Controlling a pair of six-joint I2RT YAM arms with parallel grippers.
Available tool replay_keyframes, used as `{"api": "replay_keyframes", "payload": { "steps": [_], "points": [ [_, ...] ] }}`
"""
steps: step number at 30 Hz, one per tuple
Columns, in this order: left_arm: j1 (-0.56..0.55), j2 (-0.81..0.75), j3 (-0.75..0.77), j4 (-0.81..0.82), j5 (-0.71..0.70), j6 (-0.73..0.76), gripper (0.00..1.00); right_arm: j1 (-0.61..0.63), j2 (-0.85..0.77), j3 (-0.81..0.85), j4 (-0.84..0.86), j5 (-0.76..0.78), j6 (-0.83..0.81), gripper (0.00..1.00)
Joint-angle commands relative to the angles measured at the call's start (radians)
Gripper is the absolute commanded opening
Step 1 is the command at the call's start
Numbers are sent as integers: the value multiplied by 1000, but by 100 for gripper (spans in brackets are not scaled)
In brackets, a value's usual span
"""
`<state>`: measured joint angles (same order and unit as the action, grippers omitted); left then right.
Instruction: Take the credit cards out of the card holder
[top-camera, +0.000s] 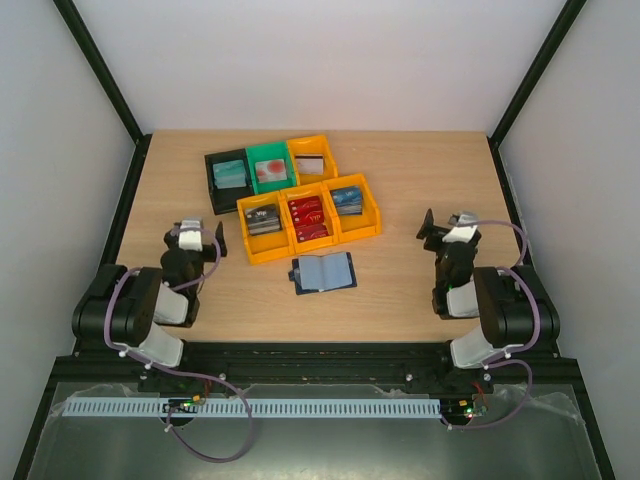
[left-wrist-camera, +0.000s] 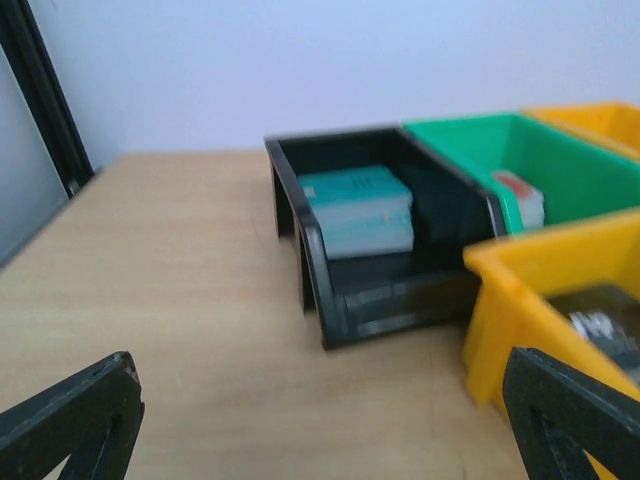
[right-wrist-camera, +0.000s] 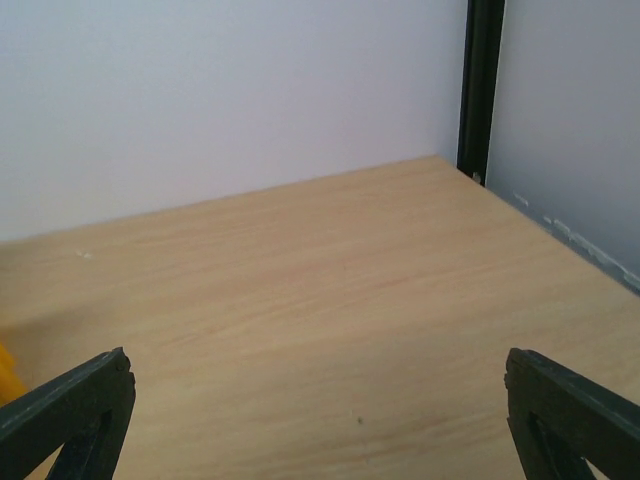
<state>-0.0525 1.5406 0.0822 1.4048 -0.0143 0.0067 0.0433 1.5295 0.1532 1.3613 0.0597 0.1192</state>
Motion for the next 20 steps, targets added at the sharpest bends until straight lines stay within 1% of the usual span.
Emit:
{"api": "replay_keyframes", "payload": {
  "steps": [1,2,3,4,5,7,11,13,20],
  "points": [
    [0,-26,95,-16,-57,17,99,-10,7,70,-70,71,23,99],
    [0,-5,95,17,-66,13,100,-11,4,63,-62,81,24,99],
    [0,-2,98,13,-77,7,100,-10,-1,70,-88,82,27,99],
    [0,-14,109,-28,-79,5,99,-10,-1,76,-98,82,26,99],
    [2,-16,114,-41,-78,3,100,-10,1,68,-78,81,24,99],
    [2,-7,111,-17,-78,4,100,-10,3,69,-78,81,24,99],
    [3,-5,131,-44,-112,-12,100,-10,4,71,-80,80,22,99],
    [6,-10,137,-84,-113,-17,100,-10,2,71,-83,80,23,99],
    [6,-7,135,-78,-127,-21,99,-10,2,72,-85,78,23,99]
  ]
}}
